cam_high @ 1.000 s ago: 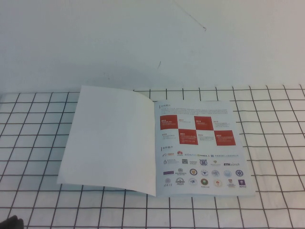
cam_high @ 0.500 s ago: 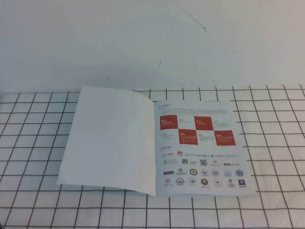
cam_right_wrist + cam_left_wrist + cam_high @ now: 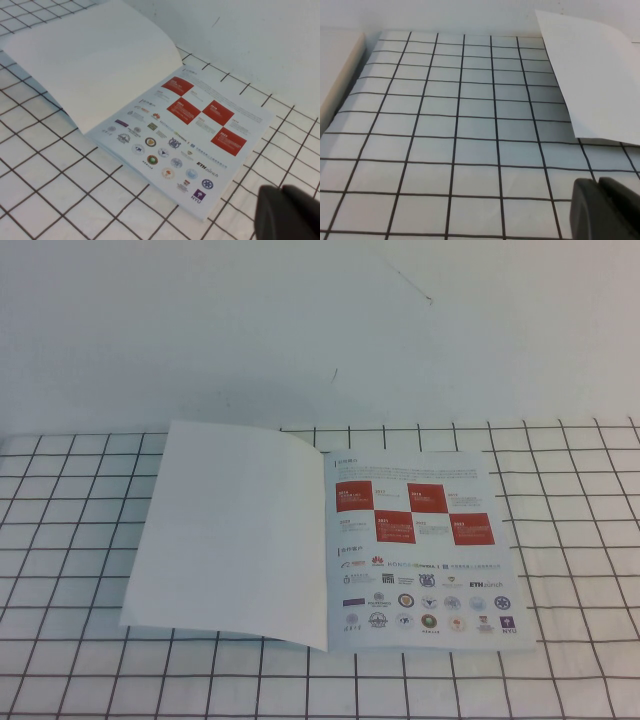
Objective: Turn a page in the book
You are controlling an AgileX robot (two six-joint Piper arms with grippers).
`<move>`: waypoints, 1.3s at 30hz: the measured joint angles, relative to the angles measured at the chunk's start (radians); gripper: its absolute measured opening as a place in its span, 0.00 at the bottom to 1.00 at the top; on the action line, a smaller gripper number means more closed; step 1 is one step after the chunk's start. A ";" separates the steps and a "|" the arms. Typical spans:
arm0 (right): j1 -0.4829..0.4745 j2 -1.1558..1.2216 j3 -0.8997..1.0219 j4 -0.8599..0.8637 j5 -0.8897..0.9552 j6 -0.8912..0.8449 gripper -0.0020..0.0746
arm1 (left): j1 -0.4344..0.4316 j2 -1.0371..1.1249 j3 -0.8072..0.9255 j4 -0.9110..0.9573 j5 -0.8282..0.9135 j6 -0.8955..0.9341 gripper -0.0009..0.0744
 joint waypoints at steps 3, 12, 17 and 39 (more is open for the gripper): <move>0.000 0.000 0.000 0.002 0.000 0.000 0.02 | 0.002 0.000 0.000 0.000 0.000 0.000 0.01; 0.000 0.000 0.000 0.002 0.000 0.000 0.02 | 0.005 0.000 0.000 0.000 0.000 0.000 0.01; 0.000 0.000 0.000 -0.012 -0.007 -0.004 0.02 | 0.005 0.000 0.000 0.000 0.000 0.000 0.01; -0.142 -0.323 0.457 -0.450 -0.244 0.488 0.02 | 0.005 0.000 0.000 0.000 0.000 0.000 0.01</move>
